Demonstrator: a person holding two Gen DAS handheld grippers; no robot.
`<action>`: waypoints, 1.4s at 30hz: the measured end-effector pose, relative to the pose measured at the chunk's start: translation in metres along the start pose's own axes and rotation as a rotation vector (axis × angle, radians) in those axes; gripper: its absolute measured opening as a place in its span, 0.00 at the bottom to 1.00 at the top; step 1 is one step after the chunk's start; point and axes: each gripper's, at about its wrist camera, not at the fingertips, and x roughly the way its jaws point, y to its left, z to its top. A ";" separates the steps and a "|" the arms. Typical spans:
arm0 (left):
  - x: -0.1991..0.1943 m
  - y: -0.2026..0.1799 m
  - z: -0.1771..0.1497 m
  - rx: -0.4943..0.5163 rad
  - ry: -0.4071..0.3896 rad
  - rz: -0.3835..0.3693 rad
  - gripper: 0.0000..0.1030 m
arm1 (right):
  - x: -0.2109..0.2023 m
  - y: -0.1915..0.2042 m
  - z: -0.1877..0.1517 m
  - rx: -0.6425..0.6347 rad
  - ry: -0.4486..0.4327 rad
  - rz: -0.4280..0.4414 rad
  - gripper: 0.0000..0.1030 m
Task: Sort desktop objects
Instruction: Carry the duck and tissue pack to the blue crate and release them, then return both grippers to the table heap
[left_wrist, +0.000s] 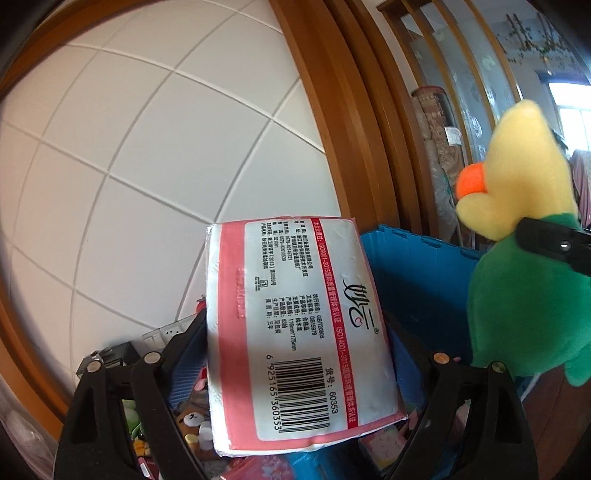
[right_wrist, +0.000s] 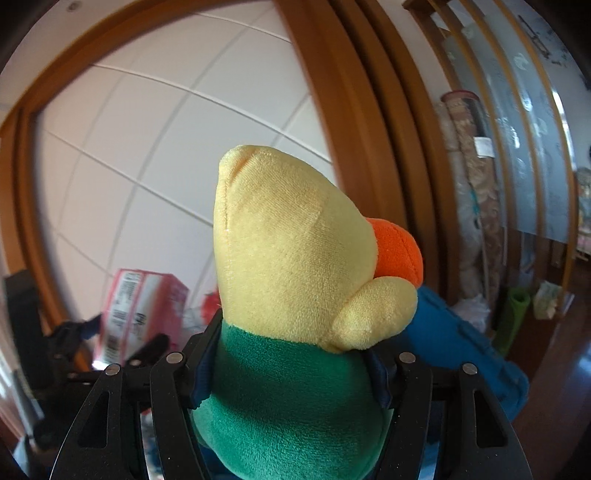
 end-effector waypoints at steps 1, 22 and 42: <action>0.004 -0.004 0.002 0.007 0.008 0.004 0.88 | 0.006 -0.007 0.002 0.006 0.006 -0.012 0.65; 0.041 -0.030 0.021 0.018 0.004 0.086 0.98 | 0.038 -0.019 0.005 -0.009 0.039 -0.071 0.93; -0.041 0.075 -0.054 -0.070 0.016 0.292 0.98 | 0.014 0.018 -0.030 -0.046 0.053 0.101 0.94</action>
